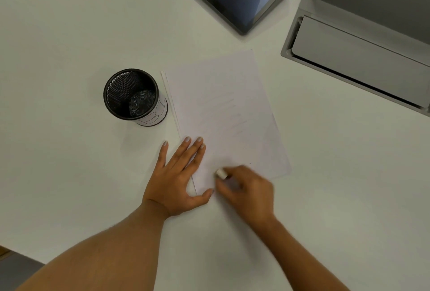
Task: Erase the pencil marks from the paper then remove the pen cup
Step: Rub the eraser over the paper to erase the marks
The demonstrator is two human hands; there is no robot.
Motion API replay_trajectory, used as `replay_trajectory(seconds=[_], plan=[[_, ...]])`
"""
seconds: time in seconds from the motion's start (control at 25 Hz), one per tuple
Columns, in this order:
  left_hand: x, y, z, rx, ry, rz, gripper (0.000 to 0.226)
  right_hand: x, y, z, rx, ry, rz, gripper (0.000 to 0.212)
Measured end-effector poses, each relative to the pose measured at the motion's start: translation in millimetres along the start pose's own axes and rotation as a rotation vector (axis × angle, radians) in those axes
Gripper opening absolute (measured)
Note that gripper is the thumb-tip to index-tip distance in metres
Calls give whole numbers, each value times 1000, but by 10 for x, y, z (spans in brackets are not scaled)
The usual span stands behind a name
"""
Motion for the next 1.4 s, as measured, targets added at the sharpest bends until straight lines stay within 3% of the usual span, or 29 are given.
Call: replay_trajectory(seconds=[0.12, 0.2, 0.28, 0.4, 0.44, 0.56, 0.64, 0.76, 0.88, 0.92, 1.08, 1.28, 1.4], plan=[[-8, 3, 10, -5, 3, 11, 92, -492, 297, 577, 67, 268, -209, 20], [0, 0, 12, -3, -2, 12, 93, -562, 370, 641, 38, 308, -279, 20], [1, -3, 10, 2, -12, 9, 93, -407, 177, 357, -6, 215, -247, 18], [-3, 7, 1, -6, -7, -2, 94, -87, -132, -114, 3, -48, -3, 17], [2, 1, -1, 0, -5, 0, 94, -160, -107, -58, 30, -26, 9, 18], [-1, -6, 1, 5, -4, 10, 94, -609, 312, 574, 136, 288, -294, 22], [-1, 4, 4, -3, -4, 9, 94, -709, 471, 803, 116, 393, -364, 21], [-3, 1, 4, -9, -8, 6, 94, -470, 187, 377, 78, 236, -260, 19], [0, 8, 0, -24, -8, -15, 95, -55, -193, -131, 110, -5, 58, 15], [-1, 5, -1, -19, -12, -12, 95, -107, -160, -69, 124, 18, 71, 15], [-3, 5, 4, -20, -22, 7, 93, -515, 303, 560, 139, 359, -170, 18], [-13, -64, 13, -17, -36, 101, 93, -419, 326, 412, 53, 299, 28, 13], [-17, -76, -13, -54, -76, 131, 100, -372, 377, 424, 106, 352, 25, 14]])
Point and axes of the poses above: each hand's wrist, its own x-axis away from the middle knuckle, its own z-axis out of the back of the hand, y = z × x, the point moved 7 cm from there along -x, towards the middle knuckle, and after that the axes turned 14 degrees about -x, right-handed, at the moved point
